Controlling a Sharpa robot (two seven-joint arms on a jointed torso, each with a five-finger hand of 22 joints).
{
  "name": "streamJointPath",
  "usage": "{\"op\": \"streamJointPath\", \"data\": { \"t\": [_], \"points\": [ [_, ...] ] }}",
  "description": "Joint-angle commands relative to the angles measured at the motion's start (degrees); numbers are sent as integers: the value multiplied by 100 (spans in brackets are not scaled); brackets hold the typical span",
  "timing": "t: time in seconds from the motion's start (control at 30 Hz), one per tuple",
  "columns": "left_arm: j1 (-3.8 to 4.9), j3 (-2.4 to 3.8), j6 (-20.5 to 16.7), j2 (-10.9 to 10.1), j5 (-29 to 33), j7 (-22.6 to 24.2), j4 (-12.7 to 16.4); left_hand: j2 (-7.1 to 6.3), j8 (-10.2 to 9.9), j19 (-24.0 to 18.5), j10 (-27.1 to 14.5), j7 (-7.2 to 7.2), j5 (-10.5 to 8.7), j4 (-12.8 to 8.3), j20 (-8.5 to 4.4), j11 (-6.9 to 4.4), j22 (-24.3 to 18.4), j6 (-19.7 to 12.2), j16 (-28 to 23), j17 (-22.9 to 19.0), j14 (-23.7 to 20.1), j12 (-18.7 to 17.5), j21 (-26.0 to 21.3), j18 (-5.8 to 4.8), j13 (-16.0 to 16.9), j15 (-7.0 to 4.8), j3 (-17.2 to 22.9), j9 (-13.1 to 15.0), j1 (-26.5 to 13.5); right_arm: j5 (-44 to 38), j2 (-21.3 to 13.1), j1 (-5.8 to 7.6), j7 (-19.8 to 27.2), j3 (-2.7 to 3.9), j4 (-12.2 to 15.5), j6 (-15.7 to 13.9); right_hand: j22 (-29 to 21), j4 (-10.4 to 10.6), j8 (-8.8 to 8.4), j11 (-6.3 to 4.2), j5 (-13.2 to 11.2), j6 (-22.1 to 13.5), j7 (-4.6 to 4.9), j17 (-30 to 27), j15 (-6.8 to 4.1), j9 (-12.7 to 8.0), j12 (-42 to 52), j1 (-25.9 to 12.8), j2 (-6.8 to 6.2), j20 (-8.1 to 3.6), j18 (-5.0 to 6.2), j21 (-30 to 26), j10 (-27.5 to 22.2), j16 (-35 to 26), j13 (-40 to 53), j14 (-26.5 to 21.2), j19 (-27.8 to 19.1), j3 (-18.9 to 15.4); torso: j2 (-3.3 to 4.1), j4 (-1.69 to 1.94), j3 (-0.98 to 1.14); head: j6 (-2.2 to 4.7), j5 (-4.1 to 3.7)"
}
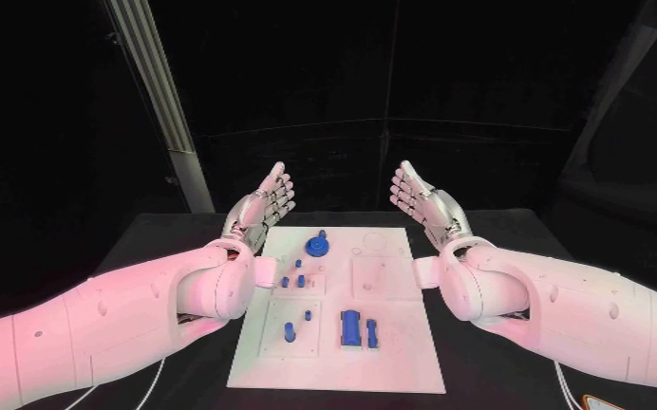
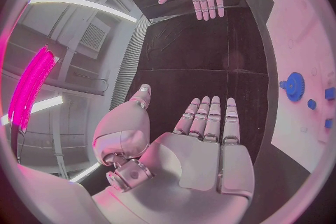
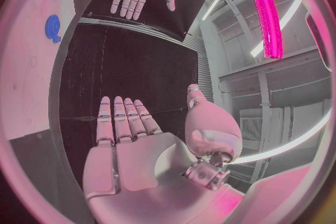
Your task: Assemble the parts on the task board
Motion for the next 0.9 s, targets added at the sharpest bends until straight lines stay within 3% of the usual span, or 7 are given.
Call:
{"op": "streamJointPath", "data": {
  "t": [0.03, 0.13, 0.17, 0.2, 0.9],
  "points": [
    [-60, 65, -1041, -44, -326, 200, 194, 16, -45, -543, -686, -80, -64, 9, -465, -78, -232, -633, -215, -23, -648, -42, -26, -415, -12, -39, -220, -15, -860, 516, -31, 1, 201, 2, 117, -647, -23, 9, -44, -66, -55, -612, -190, -11, -13, -19, -43, -909, -5, -204, -329, -114, -712, -27, -11, -759, -714, 27, 0, 3, 2, -1, -1],
    [-102, 104, -1202, -69, -361, 213, 293, 16, -45, -668, -858, -80, -64, 9, -465, -78, -289, -792, -215, -23, -807, -42, -26, -415, -12, -39, -268, -15, -1074, 519, -32, 1, 202, 2, 121, -651, -23, 9, -44, -66, -55, -758, -190, -11, -13, -19, -43, -1126, -5, -204, -329, -114, -881, -27, -11, -940, -883, 27, 0, 3, 2, -1, -1],
    [-110, 112, -1233, -73, -368, 215, 312, 16, -45, -719, -911, -80, -64, 9, -465, -78, -303, -839, -215, -23, -858, -42, -26, -415, -12, -39, -688, -15, -1141, 519, -32, 1, 202, 2, 121, -651, -23, 9, -44, -66, -55, -809, -190, -11, -13, -19, -43, -1205, -5, -204, -329, -114, -943, -27, -11, -1004, -945, 27, 0, 3, 2, -1, -1],
    [-115, 116, -1252, -76, -372, 217, 324, 16, -45, -758, -957, -80, -64, 9, -465, -78, -719, -888, -215, -23, -906, -42, -26, -415, -12, -39, -688, -15, -1202, 519, -32, 1, 202, 2, 121, -651, -23, 9, -44, -66, -55, -852, -190, -11, -13, -19, -43, -1268, -5, -204, -329, -114, -993, -27, -11, -1059, -999, 27, 0, 3, 2, -1, -1],
    [-117, 118, -1260, -77, -374, 218, 329, 16, -45, -1286, -1632, -80, -64, 9, -465, -78, -719, -1508, -215, -23, -1544, -42, -26, -415, -12, -39, -688, -15, -2061, 519, -32, 1, 202, 2, 121, -651, -23, 9, -44, -66, -55, -1455, -190, -11, -13, -19, -43, -2171, -5, -204, -329, -114, -1687, -27, -11, -1815, -1699, 27, 0, 3, 2, -1, -1]
  ]
}}
